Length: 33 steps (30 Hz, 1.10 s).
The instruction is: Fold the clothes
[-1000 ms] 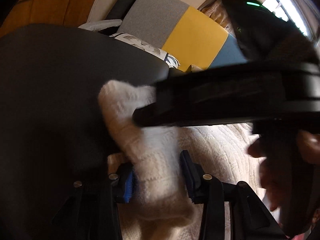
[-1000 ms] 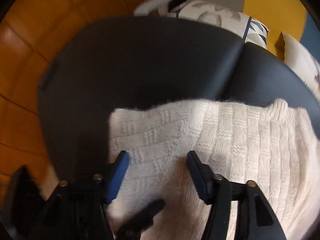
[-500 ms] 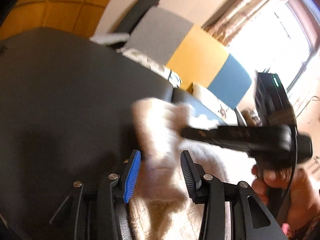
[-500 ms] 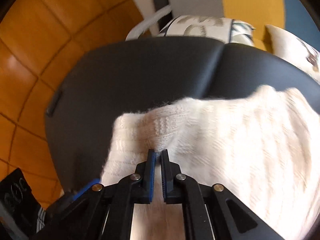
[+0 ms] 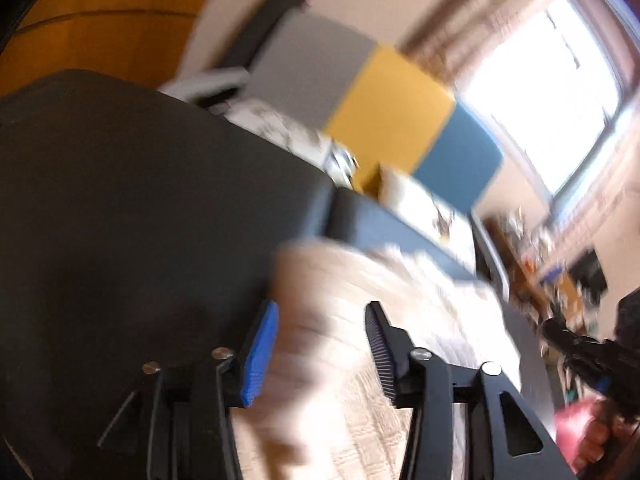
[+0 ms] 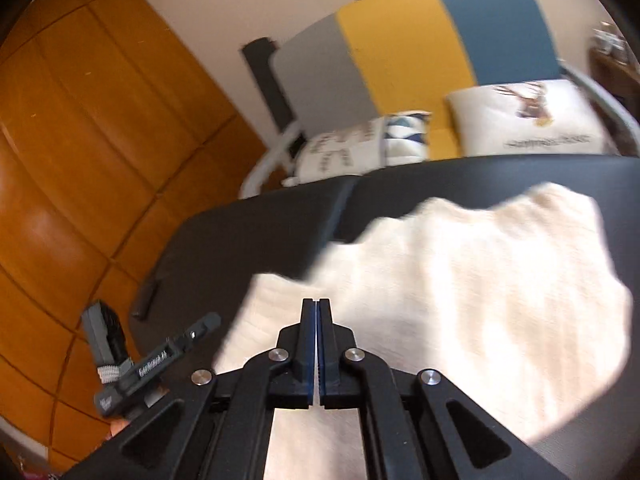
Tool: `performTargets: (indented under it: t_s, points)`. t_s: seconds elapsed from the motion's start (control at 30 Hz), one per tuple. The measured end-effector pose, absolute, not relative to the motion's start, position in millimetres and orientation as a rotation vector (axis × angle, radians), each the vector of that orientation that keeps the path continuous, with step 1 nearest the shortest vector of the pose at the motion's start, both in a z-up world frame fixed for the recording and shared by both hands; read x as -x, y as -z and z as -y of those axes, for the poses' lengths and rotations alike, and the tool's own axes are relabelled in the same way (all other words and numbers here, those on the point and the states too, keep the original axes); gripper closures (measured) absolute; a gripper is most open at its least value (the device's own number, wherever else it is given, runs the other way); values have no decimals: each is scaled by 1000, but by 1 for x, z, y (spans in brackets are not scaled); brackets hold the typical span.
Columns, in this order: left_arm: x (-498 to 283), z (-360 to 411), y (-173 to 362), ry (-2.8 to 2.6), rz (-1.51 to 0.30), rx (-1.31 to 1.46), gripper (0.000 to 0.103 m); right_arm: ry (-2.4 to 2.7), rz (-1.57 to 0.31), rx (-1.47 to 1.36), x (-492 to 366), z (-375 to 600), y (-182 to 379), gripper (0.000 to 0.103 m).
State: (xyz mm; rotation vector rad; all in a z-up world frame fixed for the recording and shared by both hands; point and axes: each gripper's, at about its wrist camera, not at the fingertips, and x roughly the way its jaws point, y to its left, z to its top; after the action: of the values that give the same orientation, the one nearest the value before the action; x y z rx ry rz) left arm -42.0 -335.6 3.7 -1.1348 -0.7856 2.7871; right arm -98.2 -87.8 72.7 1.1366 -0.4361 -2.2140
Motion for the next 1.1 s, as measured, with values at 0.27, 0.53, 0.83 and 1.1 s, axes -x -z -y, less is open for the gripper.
performTargets:
  t_s: [0.27, 0.53, 0.83, 1.1]
  points:
    - [59, 304, 11, -2882, 479, 1288, 55, 2160, 266, -1216, 104, 128, -52, 72]
    - [53, 302, 22, -2786, 551, 1262, 56, 2017, 263, -1520, 174, 224, -2, 43]
    - [45, 309, 16, -2737, 628, 1191, 56, 2023, 354, -1520, 185, 227, 20, 91]
    - [37, 339, -19, -2779, 806, 1035, 56, 2120, 419, -1179, 137, 155, -70, 92]
